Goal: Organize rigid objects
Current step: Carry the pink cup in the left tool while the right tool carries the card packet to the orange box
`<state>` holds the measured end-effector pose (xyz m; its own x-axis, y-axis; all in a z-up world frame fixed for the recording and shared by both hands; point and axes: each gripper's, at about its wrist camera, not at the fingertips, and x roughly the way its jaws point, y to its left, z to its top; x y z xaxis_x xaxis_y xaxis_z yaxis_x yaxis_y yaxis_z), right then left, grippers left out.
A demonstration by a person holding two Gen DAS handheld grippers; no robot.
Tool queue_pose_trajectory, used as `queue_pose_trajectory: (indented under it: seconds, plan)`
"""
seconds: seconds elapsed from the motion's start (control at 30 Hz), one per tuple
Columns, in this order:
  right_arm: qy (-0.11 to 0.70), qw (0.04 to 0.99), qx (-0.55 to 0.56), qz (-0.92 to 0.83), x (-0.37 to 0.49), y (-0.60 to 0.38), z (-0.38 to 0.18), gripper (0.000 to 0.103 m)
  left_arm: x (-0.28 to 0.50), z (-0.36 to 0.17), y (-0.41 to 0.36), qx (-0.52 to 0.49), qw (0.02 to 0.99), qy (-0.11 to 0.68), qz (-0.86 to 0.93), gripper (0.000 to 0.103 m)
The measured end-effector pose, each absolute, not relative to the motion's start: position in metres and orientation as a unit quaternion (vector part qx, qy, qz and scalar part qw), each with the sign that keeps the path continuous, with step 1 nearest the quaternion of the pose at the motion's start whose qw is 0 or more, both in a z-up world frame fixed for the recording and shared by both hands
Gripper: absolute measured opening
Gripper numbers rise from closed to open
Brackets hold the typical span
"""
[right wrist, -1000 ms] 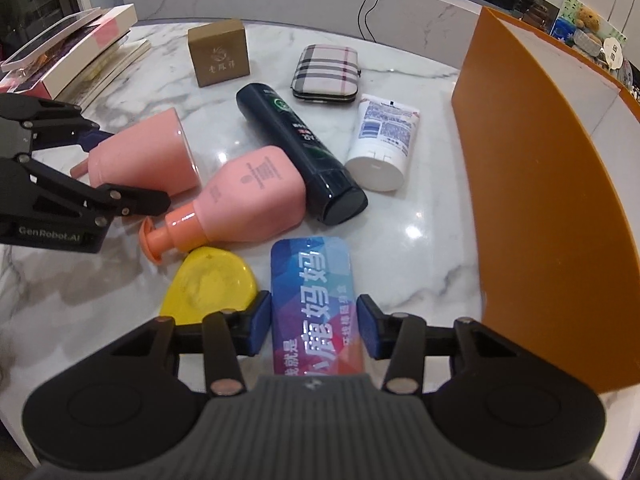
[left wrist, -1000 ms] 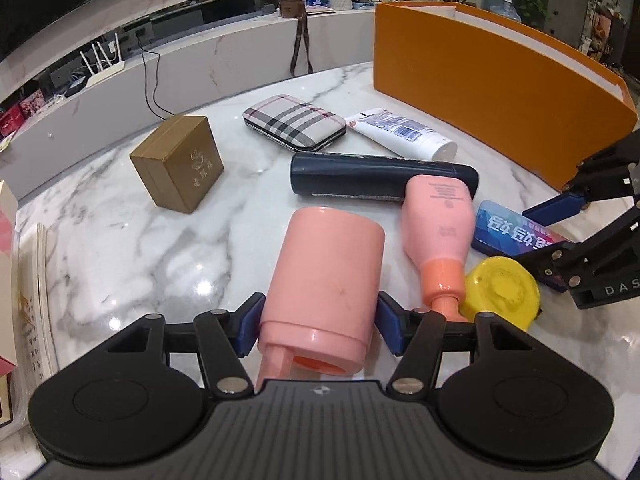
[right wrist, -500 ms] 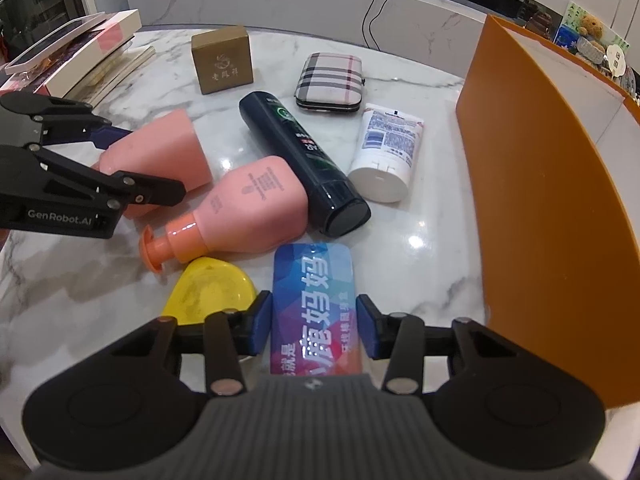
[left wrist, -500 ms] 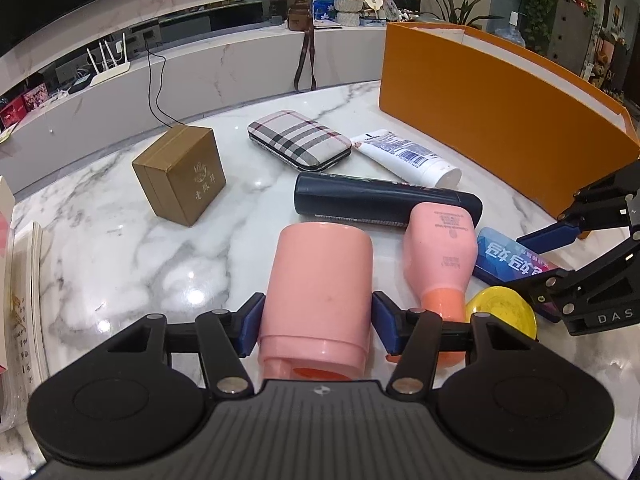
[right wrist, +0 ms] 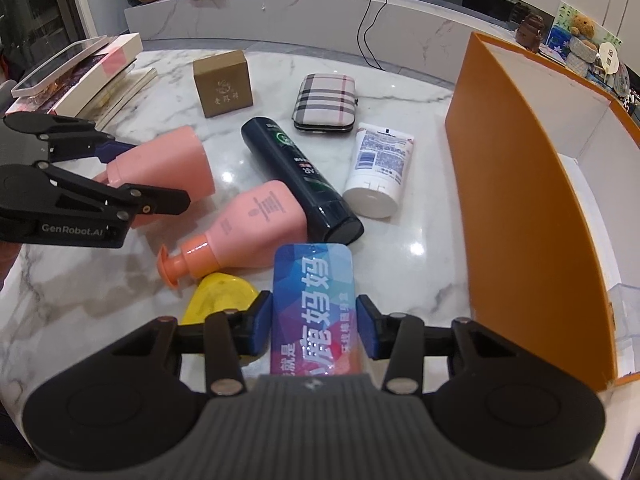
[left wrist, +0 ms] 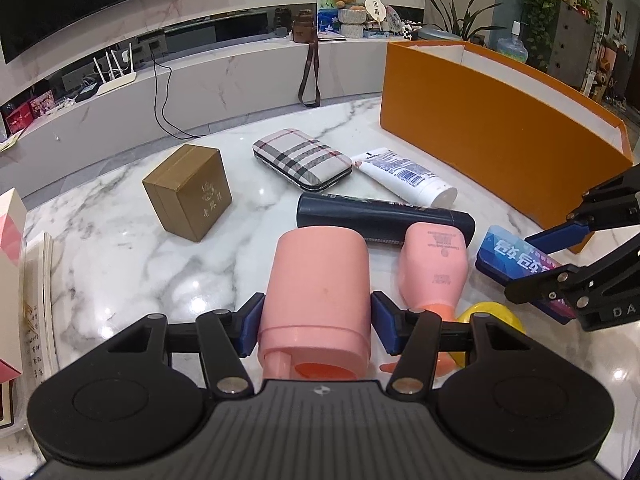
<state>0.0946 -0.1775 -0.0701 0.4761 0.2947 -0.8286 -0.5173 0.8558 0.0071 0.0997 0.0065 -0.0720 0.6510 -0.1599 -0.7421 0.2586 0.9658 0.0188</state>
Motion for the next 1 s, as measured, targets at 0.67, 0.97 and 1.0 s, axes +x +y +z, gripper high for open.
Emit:
queue_pose_trajectory:
  seconds: [0.67,0.97,1.0]
  plan:
    - [0.407,0.879,-0.072,0.238,0.097,-0.185,-0.015,0.046,0.098,-0.048,0.009,0.039,0.920,0.374,-0.112,0.064]
    - [0.355,0.912,-0.015,0.207,0.114,-0.198,0.034,0.046,0.096,-0.018,-0.003,0.044,0.928,0.352,-0.119,0.064]
    - [0.352,0.914,-0.010,0.203,0.115,-0.202,0.037,0.046,0.097,-0.016,-0.005,0.048,0.927,0.352,-0.118,0.064]
